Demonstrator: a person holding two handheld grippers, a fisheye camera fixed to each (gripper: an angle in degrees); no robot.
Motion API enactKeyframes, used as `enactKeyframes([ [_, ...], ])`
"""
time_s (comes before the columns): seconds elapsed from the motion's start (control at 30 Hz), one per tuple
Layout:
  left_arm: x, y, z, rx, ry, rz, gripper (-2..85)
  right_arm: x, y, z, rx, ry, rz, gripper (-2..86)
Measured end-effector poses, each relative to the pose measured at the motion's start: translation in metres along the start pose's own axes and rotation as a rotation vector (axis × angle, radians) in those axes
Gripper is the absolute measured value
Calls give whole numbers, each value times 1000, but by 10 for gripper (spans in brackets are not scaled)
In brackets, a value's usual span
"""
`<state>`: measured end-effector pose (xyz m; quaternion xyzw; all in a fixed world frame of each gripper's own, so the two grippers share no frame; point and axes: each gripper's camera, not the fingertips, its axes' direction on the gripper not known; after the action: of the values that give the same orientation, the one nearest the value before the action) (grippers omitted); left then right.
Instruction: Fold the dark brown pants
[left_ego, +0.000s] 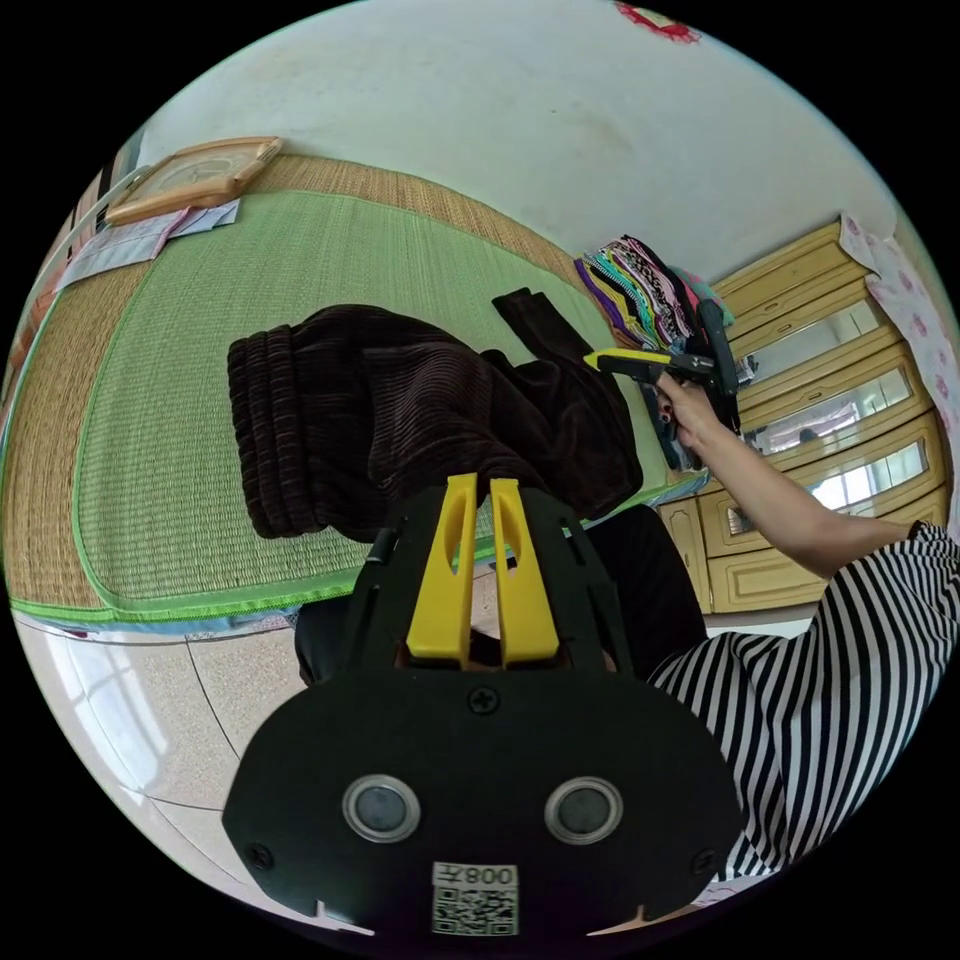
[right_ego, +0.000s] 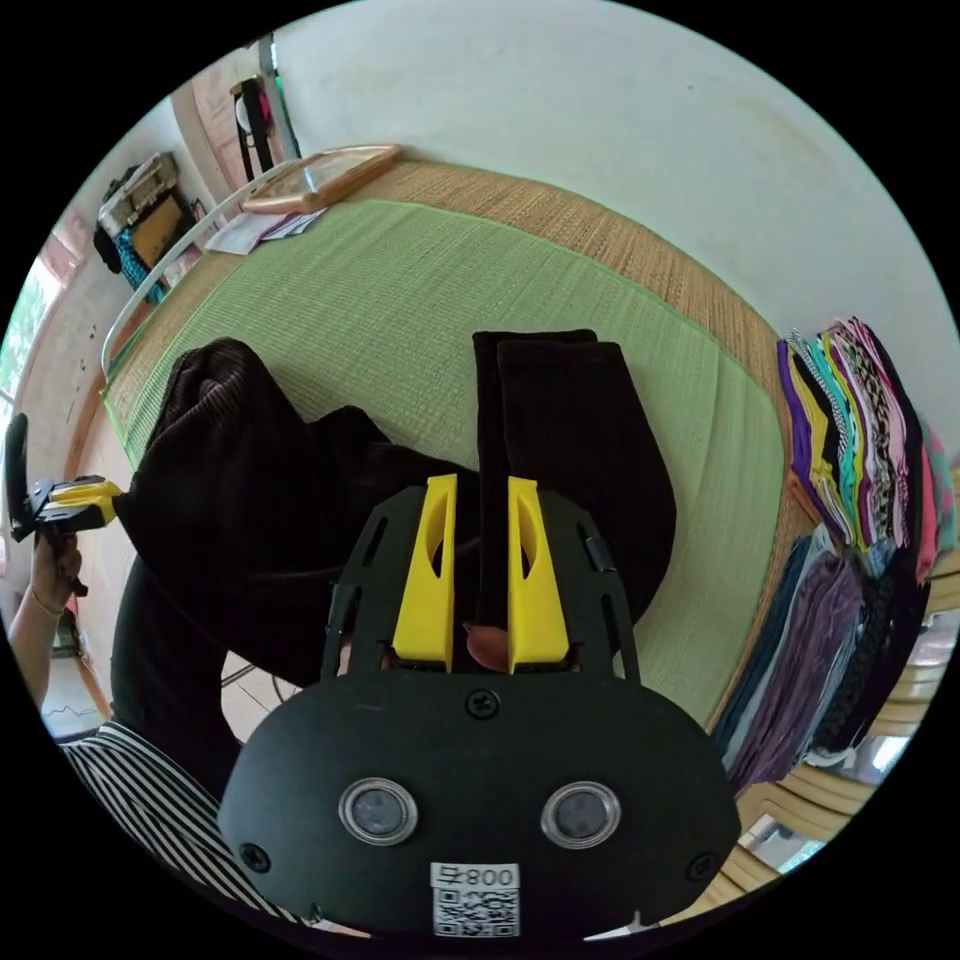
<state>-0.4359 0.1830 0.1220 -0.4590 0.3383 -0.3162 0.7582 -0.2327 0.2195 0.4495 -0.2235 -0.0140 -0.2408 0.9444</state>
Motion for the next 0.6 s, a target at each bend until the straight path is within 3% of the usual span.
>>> enactKeyframes([
  [0.2,1,-6,-5,-15,14,-19,21,-29,-29,28,-101,63,-63,75],
  [0.33,0,-9,-15,1,34,-42,21,-30,-29,35,-132,80,-61,21],
  [0.6,-4,-14,-56,138,144,-101,15,38,24,-28,61,-104,160,-1],
])
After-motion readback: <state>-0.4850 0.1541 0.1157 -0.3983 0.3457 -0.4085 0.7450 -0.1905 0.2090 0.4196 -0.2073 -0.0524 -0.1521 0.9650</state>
